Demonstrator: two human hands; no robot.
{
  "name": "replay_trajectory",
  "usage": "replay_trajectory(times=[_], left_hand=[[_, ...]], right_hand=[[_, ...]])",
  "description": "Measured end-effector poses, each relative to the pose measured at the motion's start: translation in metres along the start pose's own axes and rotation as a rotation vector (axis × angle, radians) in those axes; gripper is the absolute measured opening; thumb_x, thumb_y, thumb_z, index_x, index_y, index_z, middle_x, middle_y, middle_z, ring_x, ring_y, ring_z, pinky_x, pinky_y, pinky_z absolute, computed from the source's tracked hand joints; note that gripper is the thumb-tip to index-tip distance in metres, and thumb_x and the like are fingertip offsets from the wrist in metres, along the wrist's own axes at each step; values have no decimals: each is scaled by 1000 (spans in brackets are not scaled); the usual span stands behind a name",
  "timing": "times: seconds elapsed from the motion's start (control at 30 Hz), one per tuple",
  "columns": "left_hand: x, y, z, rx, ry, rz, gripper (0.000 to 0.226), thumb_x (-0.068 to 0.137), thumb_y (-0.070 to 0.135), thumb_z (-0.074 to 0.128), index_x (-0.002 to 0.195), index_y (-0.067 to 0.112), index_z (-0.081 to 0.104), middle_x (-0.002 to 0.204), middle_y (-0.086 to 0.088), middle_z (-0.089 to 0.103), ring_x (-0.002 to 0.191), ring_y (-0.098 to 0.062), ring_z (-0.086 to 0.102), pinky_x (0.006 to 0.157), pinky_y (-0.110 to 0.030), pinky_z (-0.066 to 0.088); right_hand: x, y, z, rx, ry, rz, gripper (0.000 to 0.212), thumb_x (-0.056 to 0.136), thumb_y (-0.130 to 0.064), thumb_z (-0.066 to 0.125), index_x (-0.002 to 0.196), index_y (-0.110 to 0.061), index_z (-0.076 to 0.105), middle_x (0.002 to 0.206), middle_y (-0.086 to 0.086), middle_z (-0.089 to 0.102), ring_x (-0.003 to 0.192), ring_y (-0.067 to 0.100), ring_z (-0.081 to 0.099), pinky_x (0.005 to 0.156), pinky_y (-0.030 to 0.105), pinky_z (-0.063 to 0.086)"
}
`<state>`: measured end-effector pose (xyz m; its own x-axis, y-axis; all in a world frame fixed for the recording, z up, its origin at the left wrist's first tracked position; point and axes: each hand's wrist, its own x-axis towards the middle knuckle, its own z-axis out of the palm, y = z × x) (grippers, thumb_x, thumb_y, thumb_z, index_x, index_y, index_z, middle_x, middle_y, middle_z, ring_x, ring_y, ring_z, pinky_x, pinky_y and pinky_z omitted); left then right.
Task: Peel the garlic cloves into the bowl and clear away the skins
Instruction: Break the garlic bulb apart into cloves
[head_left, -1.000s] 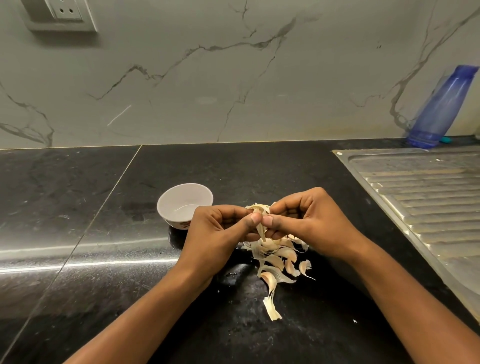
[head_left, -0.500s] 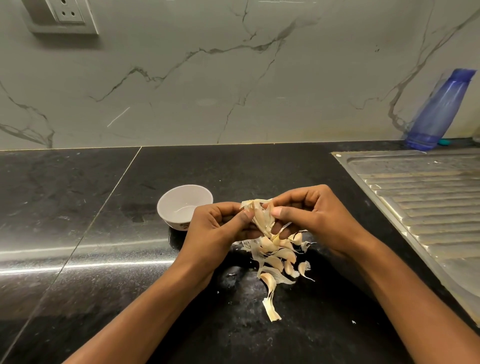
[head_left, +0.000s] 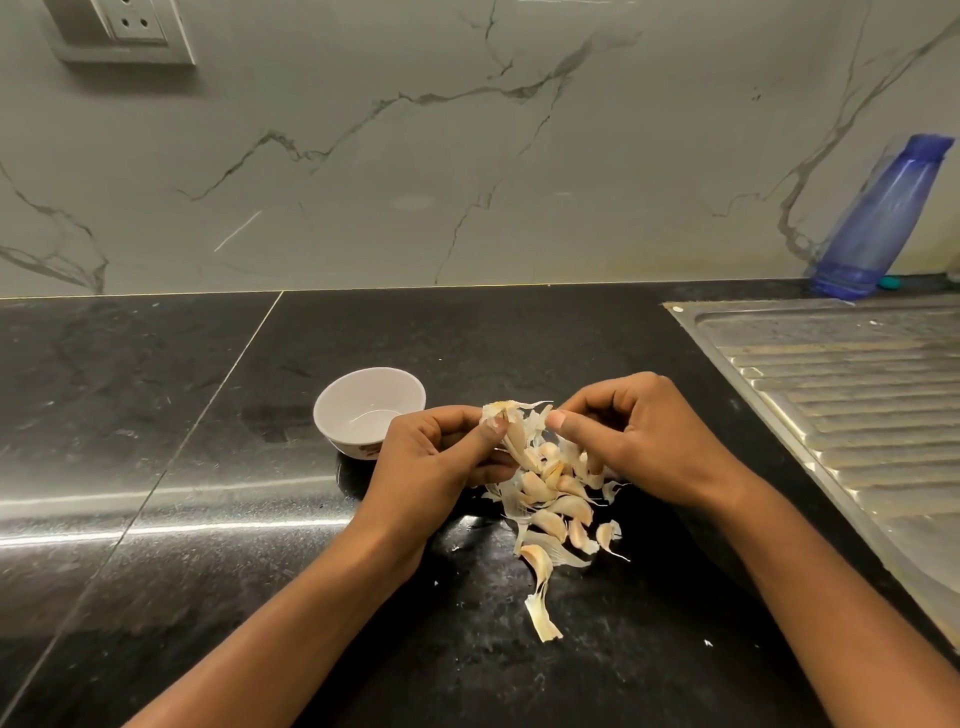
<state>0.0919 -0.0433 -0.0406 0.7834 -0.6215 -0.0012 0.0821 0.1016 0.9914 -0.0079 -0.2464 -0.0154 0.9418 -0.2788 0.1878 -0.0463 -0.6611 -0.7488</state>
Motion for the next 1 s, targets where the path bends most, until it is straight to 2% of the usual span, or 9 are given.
replay_trajectory(times=[0.07, 0.13, 0.2, 0.3, 0.47, 0.7, 0.8, 1.0], left_hand=[[-1, 0, 0, 6, -11, 4, 19, 99, 15, 69, 109, 4, 79, 100, -15, 81, 97, -36, 78, 90, -42, 64], [-1, 0, 0, 5, -25, 9, 20, 97, 16, 70, 110, 4, 79, 101, -15, 81, 98, -36, 78, 91, -43, 64], [-2, 0, 0, 5, -45, 16, 20, 97, 17, 70, 110, 4, 80, 102, -16, 80, 99, -36, 77, 92, -42, 64], [-2, 1, 0, -2, -62, 10, 20, 98, 17, 69, 108, 4, 80, 102, -17, 80, 99, -35, 78, 90, -39, 64], [-2, 3, -1, -86, -72, -28, 19, 96, 12, 71, 107, 0, 78, 102, -19, 79, 96, -33, 78, 81, -30, 64], [-5, 2, 0, -36, -78, 81, 19, 96, 10, 70, 104, -5, 78, 99, -22, 79, 93, -37, 78, 81, -34, 64], [-5, 2, 0, -2, -73, 104, 19, 95, 11, 71, 104, -4, 78, 97, -21, 80, 92, -39, 78, 84, -38, 65], [-7, 5, 1, 5, -95, 113, 20, 97, 12, 69, 106, -3, 78, 97, -20, 80, 91, -38, 79, 84, -37, 65]], right_hand=[[-1, -1, 2, -52, 19, -40, 36, 99, -51, 69, 77, -25, 81, 66, -1, 74, 60, 19, 72, 61, 48, 62], [-2, -3, 3, -58, 49, -94, 41, 97, -57, 69, 75, -25, 81, 64, -1, 73, 58, 21, 70, 58, 50, 59], [-2, -6, 6, 52, 32, -117, 29, 92, -51, 77, 81, -25, 83, 69, 0, 75, 60, 21, 71, 57, 45, 60], [-1, -10, 11, 197, -46, -101, 18, 86, -35, 85, 92, -18, 83, 79, 0, 79, 68, 17, 75, 63, 27, 59], [1, -5, 11, 412, -96, 1, 24, 82, -21, 87, 100, -7, 81, 89, 13, 81, 81, 36, 78, 73, 36, 66], [4, -3, 12, 483, -145, 10, 24, 85, -20, 84, 100, -1, 79, 88, 17, 79, 73, 27, 74, 68, 31, 62], [3, -2, 15, 485, -155, 11, 23, 87, -17, 83, 102, 0, 79, 89, 17, 79, 73, 25, 73, 68, 31, 62], [3, -2, 15, 525, -189, 47, 22, 91, -15, 79, 108, -1, 80, 91, 17, 79, 73, 18, 71, 72, 31, 60]])
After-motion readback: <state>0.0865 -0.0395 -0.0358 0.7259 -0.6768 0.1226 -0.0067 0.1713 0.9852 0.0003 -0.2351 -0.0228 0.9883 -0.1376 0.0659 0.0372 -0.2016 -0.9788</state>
